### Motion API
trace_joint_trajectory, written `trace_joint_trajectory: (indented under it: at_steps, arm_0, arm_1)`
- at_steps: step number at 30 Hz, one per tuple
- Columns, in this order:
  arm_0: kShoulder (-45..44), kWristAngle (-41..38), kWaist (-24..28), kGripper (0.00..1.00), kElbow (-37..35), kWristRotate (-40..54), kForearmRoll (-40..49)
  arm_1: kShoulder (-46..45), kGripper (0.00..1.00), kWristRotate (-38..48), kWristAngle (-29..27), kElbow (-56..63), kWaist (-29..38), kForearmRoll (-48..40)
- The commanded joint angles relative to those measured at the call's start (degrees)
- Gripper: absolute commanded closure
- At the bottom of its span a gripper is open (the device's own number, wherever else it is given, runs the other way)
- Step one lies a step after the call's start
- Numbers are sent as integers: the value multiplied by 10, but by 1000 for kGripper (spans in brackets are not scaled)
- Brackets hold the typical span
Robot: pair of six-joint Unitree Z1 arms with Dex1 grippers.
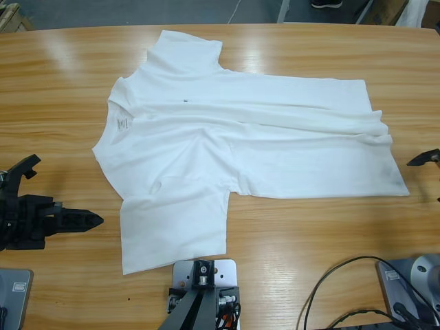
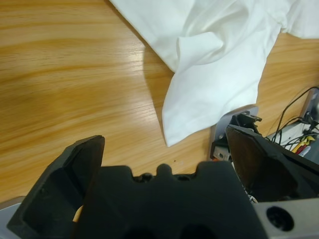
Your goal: Fold clothes
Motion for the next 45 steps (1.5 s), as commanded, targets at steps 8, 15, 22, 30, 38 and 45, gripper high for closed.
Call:
trace_joint_trajectory:
  at_steps: [8,15,22,30,38,45]
  arm_0:
    - [99,10,-32,41,9,-44,-28]
    - [103,17,-38,41,13,-50,-28]
    - [101,15,-38,41,11,-49,-27]
    - [120,15,-55,48,9,-60,-32]
    - [133,15,-59,55,9,-65,-52]
    - [135,15,-59,55,7,-64,-52]
  arm_1:
    - [78,0,4,91,23,-5,-62]
    - [93,0,0,96,17,-5,-60]
    - [118,0,-14,88,5,-19,-49]
    - [124,7,-28,104,4,-19,-51]
    - [134,81,-42,133,3,-19,-53]
    - [155,44,-56,162,-3,-19,-43]
